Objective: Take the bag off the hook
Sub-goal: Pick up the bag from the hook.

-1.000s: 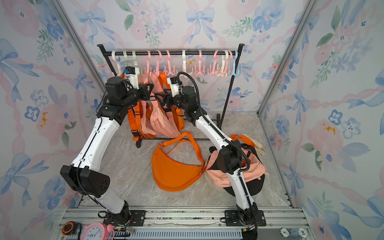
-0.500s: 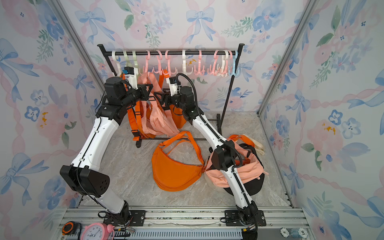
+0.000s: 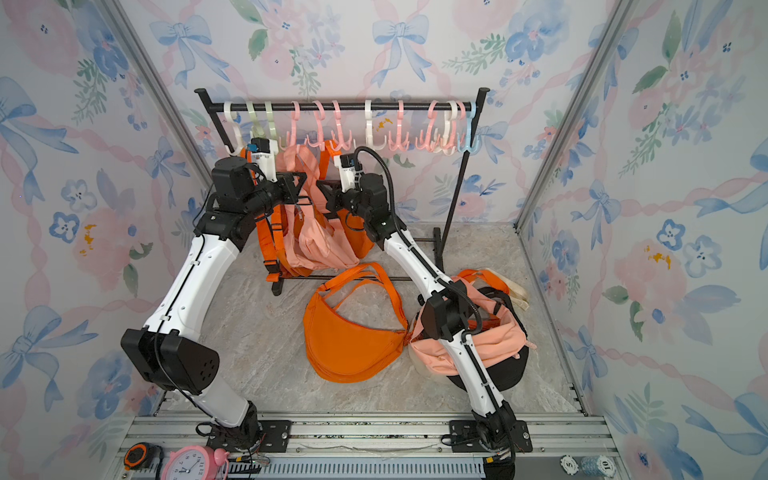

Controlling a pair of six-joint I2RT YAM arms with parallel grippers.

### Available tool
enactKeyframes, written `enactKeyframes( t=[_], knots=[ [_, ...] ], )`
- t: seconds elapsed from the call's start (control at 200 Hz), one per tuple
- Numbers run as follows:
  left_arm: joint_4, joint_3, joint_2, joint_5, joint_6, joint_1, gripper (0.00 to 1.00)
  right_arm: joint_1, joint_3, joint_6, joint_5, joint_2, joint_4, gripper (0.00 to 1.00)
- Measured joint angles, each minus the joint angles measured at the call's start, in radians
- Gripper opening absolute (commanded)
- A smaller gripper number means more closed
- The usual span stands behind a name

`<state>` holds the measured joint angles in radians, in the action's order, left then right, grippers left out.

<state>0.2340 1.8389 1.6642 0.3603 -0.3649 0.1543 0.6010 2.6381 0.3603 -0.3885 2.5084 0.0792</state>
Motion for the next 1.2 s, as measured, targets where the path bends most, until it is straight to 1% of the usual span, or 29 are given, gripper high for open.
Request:
enactKeyframes(
  t=[0.21, 0.405, 0.715, 0.985, 1.2],
  knots=[
    [0.0, 0.0, 0.0, 0.001, -0.003, -0.012, 0.0, 0.0, -0.011, 0.0, 0.0, -0.001, 0.015, 0.0],
    [0.0, 0.01, 0.008, 0.007, -0.003, -0.019, 0.0, 0.0, -0.072, -0.001, 0.0, -0.018, 0.027, 0.0],
    [0.004, 0.093, 0.057, 0.023, -0.006, -0.019, 0.0, 0.004, -0.146, -0.027, 0.008, -0.1, 0.029, 0.0],
    [0.02, 0.206, 0.093, 0.023, -0.006, -0.025, 0.0, 0.011, -0.222, -0.039, 0.019, -0.179, 0.056, 0.0],
    [0.031, 0.235, 0.097, 0.023, -0.006, -0.027, 0.0, 0.014, -0.291, -0.05, 0.023, -0.233, 0.079, 0.0]
  ],
)
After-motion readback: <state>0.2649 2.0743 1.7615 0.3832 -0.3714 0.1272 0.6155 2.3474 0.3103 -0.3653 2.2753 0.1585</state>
